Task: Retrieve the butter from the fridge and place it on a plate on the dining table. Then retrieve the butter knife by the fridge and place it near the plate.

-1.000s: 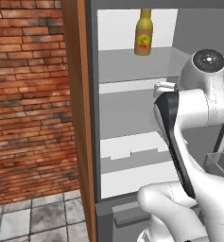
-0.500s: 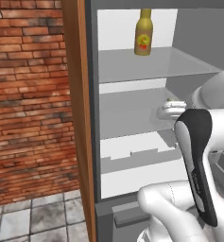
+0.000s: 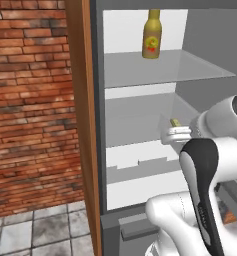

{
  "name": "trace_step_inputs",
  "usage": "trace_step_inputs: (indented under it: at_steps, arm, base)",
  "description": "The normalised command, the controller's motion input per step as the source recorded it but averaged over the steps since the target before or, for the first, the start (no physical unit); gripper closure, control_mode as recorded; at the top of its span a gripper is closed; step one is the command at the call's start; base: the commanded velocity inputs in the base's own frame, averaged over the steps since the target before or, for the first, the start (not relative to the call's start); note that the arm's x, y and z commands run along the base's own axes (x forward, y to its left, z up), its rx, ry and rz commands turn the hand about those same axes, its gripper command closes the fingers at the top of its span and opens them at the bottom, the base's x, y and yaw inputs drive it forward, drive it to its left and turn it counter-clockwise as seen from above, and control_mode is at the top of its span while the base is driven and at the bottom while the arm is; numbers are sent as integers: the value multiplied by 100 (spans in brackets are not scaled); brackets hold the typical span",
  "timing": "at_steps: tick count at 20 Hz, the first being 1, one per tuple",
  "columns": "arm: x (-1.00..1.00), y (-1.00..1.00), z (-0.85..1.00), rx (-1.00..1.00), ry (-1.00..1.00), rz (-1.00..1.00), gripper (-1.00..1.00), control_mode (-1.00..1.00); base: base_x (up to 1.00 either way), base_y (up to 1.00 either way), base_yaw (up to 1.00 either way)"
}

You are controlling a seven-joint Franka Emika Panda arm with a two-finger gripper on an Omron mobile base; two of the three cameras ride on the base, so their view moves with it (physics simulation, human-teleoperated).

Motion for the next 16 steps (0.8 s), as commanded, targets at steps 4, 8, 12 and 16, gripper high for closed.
trace_step_inputs:
  at_steps: [4,8,12,16]
  arm:
    - [0,0,-23,0,0,0,100,-100]
    - [0,0,-2,0,0,0,100,-100]
    - [-29,0,0,0,0,0,100,-100]
    - [0,0,0,0,0,0,100,100]
  base:
    - [0,0,0]
    - [0,0,0]
    - [0,0,0]
    - [-70,13,0]
